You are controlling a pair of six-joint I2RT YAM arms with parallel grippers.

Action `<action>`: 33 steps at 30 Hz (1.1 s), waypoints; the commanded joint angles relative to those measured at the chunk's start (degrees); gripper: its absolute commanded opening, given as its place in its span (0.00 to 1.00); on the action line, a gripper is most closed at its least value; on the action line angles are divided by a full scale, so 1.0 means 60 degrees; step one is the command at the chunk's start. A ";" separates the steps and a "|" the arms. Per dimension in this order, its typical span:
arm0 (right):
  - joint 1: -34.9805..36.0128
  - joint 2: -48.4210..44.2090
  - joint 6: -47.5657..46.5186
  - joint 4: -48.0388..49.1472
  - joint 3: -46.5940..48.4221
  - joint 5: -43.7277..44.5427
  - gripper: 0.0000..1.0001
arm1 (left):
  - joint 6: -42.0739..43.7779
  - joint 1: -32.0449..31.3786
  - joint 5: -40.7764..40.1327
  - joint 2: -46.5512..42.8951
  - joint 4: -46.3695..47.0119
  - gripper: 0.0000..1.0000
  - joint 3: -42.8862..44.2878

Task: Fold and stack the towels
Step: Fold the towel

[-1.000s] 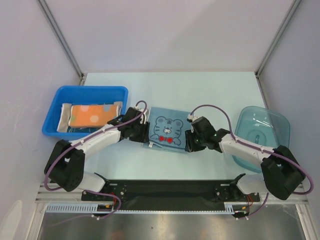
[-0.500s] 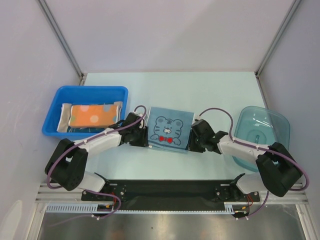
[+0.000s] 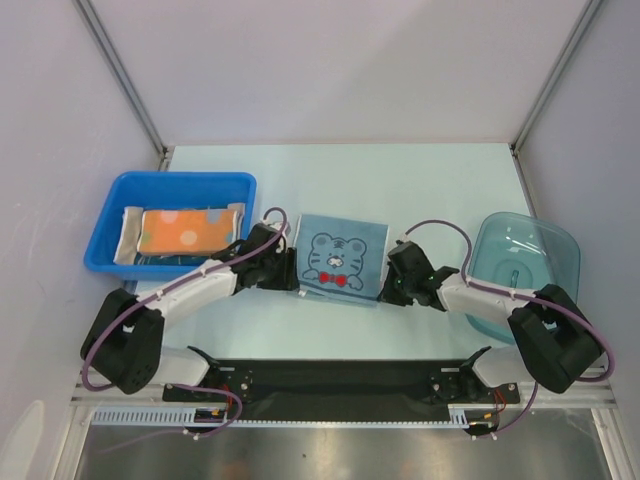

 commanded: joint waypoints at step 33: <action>-0.1053 -0.0848 -0.1406 -0.0180 -0.0323 -0.0983 0.00 | -0.2031 -0.0063 0.0905 0.0044 0.2780 0.54 -0.1462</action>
